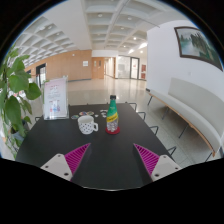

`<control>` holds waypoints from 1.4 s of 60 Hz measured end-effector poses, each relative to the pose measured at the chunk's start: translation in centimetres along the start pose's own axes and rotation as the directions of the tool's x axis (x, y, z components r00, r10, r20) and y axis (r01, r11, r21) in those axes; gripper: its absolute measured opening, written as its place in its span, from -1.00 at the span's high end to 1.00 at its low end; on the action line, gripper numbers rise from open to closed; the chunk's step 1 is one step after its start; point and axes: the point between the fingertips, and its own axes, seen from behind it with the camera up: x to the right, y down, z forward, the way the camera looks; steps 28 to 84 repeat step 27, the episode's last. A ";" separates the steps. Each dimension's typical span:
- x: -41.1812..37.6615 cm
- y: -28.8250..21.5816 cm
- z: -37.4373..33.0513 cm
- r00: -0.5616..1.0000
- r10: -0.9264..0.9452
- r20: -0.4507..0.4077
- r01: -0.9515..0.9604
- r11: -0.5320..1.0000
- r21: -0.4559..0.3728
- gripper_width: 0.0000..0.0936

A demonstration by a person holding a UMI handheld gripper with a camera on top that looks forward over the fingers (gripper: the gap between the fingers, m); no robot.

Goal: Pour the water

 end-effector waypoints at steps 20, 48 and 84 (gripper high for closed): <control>0.3 0.5 -6.0 1.000 -0.014 0.013 0.014 1.000 0.025 -0.84; 0.4 0.7 -6.6 1.000 -0.026 0.012 0.026 0.999 0.022 -0.84; 0.4 0.7 -6.6 1.000 -0.026 0.012 0.026 0.999 0.022 -0.84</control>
